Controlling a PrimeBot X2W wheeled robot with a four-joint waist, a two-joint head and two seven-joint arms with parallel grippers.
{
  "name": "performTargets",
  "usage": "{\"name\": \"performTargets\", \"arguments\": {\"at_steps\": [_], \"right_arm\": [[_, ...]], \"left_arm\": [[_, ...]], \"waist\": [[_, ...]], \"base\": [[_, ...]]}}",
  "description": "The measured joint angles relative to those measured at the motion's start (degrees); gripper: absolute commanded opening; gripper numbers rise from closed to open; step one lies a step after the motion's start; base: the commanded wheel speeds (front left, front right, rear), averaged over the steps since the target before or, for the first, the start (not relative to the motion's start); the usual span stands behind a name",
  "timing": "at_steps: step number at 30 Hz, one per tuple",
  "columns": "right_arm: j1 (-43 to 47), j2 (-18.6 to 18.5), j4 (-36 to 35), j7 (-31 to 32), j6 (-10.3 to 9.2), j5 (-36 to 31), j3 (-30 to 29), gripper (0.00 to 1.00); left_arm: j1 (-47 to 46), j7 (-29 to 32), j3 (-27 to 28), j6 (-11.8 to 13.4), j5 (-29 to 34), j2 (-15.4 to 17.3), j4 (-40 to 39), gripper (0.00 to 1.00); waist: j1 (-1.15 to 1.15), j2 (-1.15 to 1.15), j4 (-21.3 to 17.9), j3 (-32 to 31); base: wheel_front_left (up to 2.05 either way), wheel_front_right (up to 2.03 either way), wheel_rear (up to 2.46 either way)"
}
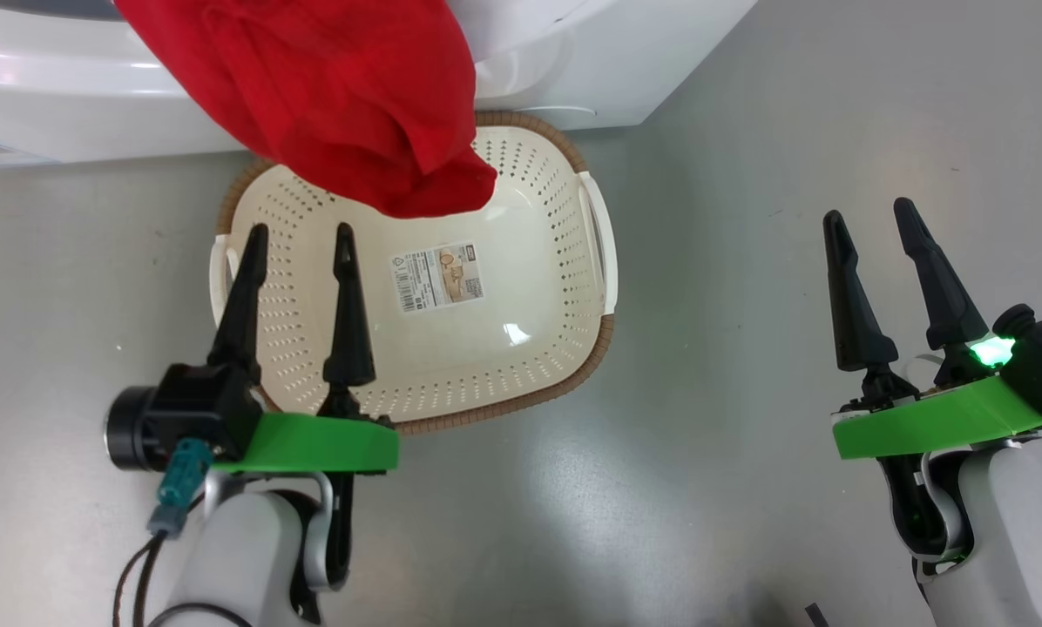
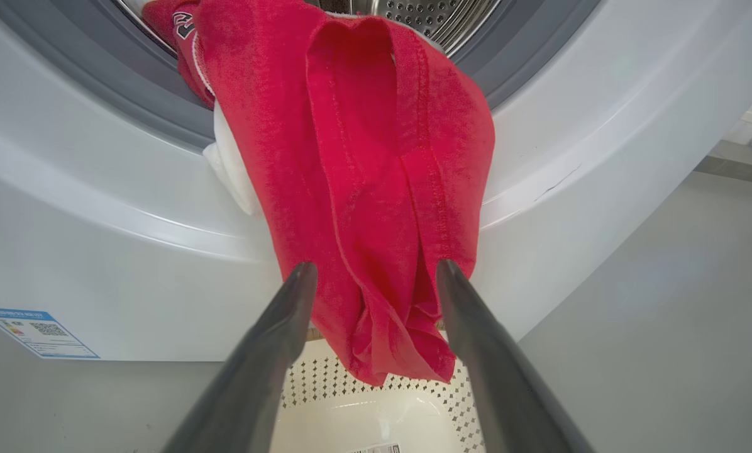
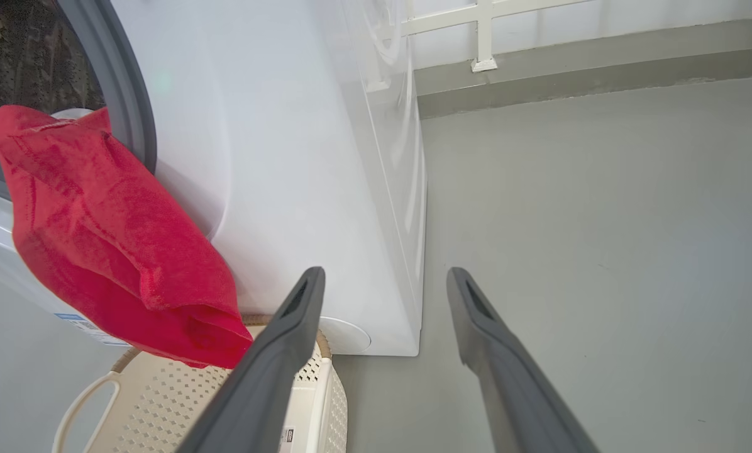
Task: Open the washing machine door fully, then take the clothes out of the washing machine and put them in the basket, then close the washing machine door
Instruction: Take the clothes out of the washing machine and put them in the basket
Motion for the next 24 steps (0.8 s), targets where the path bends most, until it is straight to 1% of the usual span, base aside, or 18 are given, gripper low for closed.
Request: {"name": "performTargets", "arguments": {"at_steps": [4,12,16,24], "right_arm": [[0.6,-0.1,-0.1,0.0,0.00,0.0,-0.2,1.00],[0.7,-0.1,-0.2,0.0,0.00,0.0,0.0,1.00],[0.7,0.0,-0.2,0.0,0.00,0.0,-0.1,1.00],[0.5,0.3,-0.2,0.0,0.00,0.0,-0.1,1.00]], "left_arm": [[-1.4,0.0,1.1,-0.1,0.0,0.0,-0.3,1.00],[-10.8,0.0,5.3,-1.7,1.9,-0.1,0.7,1.00],[-14.7,0.0,6.6,-3.1,2.2,-0.2,3.6,1.00],[-24.3,0.0,8.9,-4.2,2.2,-0.5,13.5,1.00]], "waist": [[0.00,0.00,0.4,0.2],[0.00,0.00,0.3,1.1],[0.00,0.00,-0.1,1.2],[0.00,0.00,-0.7,1.9]], "base": [[0.00,0.00,0.00],[0.00,0.00,0.00],[0.00,0.00,0.00],[0.00,0.00,0.00]]}}
